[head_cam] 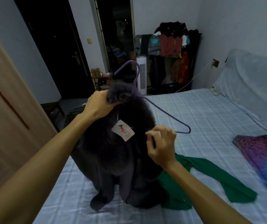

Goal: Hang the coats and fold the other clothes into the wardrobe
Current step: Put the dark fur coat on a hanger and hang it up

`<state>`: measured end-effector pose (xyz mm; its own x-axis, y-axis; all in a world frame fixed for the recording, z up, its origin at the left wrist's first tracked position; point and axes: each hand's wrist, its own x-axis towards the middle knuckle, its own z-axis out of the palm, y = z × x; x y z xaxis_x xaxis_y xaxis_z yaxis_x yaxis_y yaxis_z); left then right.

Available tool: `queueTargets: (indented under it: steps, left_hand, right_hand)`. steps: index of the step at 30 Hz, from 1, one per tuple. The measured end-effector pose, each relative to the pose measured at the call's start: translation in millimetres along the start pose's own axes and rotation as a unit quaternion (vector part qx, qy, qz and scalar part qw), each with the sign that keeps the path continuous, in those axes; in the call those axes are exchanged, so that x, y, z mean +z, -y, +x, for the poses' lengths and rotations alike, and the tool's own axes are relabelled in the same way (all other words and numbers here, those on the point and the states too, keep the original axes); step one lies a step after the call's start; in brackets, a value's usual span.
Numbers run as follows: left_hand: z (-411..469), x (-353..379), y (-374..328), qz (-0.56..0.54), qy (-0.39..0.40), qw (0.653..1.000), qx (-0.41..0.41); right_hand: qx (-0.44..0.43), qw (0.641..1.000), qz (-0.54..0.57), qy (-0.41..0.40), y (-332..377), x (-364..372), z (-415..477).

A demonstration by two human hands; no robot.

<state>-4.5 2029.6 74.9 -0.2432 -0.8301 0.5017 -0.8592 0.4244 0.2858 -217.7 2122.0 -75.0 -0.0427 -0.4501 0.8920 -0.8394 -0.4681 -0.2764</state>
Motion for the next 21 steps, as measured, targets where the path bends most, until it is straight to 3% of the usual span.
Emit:
queueTargets:
  steps: [2, 4, 7, 11, 16, 21]
  left_hand:
    - [-4.1, 0.6, 0.0, -0.001, -0.025, 1.0, 0.005]
    - [-9.2, -0.5, -0.9, -0.006, -0.04, 0.999, 0.014]
    - [-17.7, -6.9, -5.1, -0.014, -0.061, 0.998, 0.028]
    - [-25.4, -18.5, -6.6, -0.03, -0.098, 0.994, 0.042]
    - [-29.9, -30.3, 11.3, -0.01, -0.114, 0.992, 0.055]
    - [-46.7, -43.8, 50.3, 0.089, -0.148, 0.981, 0.084]
  right_hand:
    - [0.033, 0.998, 0.015, 0.059, 2.8, 8.2, -17.9]
    - [0.152, 0.981, 0.005, 0.119, 5.6, 19.3, -23.5]
    - [0.299, 0.927, -0.045, 0.223, 5.4, 37.0, -27.5]
    - [0.379, 0.871, -0.049, 0.308, 0.3, 56.8, -37.1]
    - [0.397, 0.875, -0.044, 0.272, -7.3, 60.1, -23.7]
    - [0.393, 0.902, -0.057, 0.17, -62.4, 21.0, 23.4]
